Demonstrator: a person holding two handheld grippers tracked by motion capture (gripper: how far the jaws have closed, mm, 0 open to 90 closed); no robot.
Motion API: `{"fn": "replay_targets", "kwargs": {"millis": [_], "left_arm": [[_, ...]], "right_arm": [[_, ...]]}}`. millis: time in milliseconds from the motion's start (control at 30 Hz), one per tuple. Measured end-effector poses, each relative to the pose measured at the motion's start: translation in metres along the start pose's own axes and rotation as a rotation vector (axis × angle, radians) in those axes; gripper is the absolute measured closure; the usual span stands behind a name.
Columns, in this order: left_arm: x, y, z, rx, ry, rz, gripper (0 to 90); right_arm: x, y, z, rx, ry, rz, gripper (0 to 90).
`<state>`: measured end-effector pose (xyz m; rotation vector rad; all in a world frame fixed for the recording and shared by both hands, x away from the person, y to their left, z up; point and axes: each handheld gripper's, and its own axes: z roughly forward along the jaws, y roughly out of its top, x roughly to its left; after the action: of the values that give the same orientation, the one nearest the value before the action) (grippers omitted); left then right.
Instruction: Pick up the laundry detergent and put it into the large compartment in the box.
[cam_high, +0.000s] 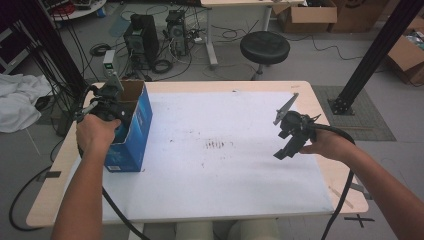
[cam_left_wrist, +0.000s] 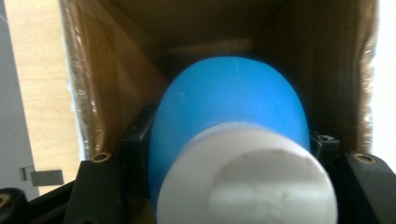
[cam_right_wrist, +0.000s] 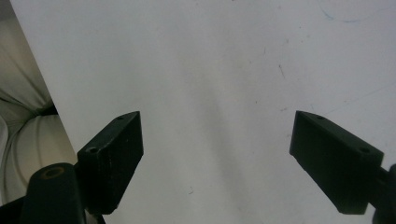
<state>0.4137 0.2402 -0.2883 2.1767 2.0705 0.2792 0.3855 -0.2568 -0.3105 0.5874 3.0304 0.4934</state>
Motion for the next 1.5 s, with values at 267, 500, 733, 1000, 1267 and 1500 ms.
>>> {"fn": "replay_targets", "kwargs": {"millis": [267,500,733,1000,1267,1500], "left_arm": [[0.001,0.0,0.002,-0.004,-0.006,-0.005,37.4],[0.003,0.0,0.001,-0.004,-0.015,-0.02,36.9],[0.008,-0.001,-0.006,-0.018,-0.034,-0.048,34.0],[0.009,-0.001,-0.016,-0.034,-0.044,-0.058,31.7],[0.01,-0.002,-0.032,-0.062,-0.039,-0.06,30.5],[0.013,-0.004,-0.044,-0.08,-0.039,-0.067,28.8]], "right_arm": [[0.0,-0.001,-0.001,-0.003,-0.002,0.001,17.2],[0.001,0.0,0.0,-0.001,0.0,0.0,17.2],[0.001,-0.001,-0.001,-0.002,0.0,0.002,17.1],[0.002,0.0,-0.001,-0.005,-0.001,-0.004,17.2],[0.002,-0.001,-0.004,-0.013,-0.007,-0.003,17.2],[0.004,-0.001,-0.006,-0.017,-0.01,-0.006,17.2]]}}
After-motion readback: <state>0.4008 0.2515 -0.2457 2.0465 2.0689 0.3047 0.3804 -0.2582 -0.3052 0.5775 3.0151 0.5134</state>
